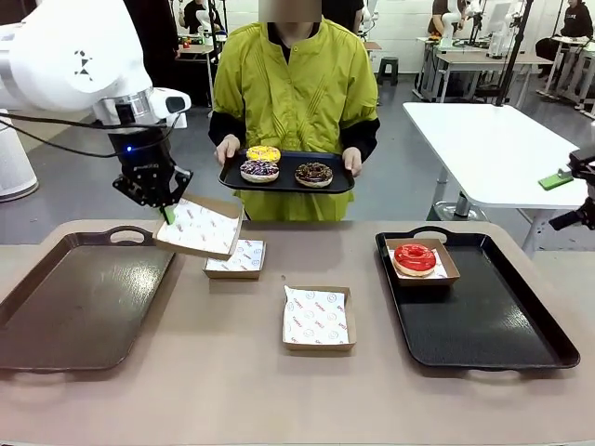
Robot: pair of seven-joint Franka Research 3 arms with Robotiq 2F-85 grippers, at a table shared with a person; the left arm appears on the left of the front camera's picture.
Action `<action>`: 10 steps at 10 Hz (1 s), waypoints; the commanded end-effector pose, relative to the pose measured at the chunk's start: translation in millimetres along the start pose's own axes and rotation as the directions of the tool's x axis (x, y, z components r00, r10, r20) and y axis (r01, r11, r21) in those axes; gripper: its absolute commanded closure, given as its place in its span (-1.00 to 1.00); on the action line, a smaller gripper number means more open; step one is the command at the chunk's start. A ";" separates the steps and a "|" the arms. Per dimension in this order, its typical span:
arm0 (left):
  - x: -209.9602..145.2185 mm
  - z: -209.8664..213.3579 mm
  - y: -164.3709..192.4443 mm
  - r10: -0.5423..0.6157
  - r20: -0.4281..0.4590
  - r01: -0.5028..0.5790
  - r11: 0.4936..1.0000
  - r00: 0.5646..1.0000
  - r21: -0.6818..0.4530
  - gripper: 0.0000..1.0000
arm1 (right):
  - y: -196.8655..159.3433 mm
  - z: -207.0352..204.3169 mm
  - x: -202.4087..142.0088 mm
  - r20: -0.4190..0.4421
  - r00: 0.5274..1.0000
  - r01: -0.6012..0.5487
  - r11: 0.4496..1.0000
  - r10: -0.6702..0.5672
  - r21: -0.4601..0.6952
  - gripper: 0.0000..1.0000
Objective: Individually package the donuts and arrange them on the tray.
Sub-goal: Place the picked Paper togo box on the Handle tray while simultaneously picking up another Paper togo box from the table with the other hand.
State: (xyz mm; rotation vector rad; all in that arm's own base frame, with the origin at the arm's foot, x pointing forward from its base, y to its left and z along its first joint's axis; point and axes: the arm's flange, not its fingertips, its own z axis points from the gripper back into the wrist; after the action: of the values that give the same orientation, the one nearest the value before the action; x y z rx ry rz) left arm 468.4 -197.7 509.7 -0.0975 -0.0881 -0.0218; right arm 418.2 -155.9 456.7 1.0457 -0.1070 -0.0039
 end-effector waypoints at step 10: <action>56.0 2.5 -9.2 -0.002 -0.003 0.002 1.000 1.000 -0.003 1.00 | -43.8 -28.3 -32.8 0.082 0.995 0.056 0.994 -0.064 0.097 -1.00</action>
State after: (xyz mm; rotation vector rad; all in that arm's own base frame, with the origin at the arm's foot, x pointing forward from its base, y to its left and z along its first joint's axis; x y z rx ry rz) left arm 527.5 -210.4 516.5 -0.0971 -0.0773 -0.0225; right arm 393.2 -151.1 403.3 1.1367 -0.1596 -0.0949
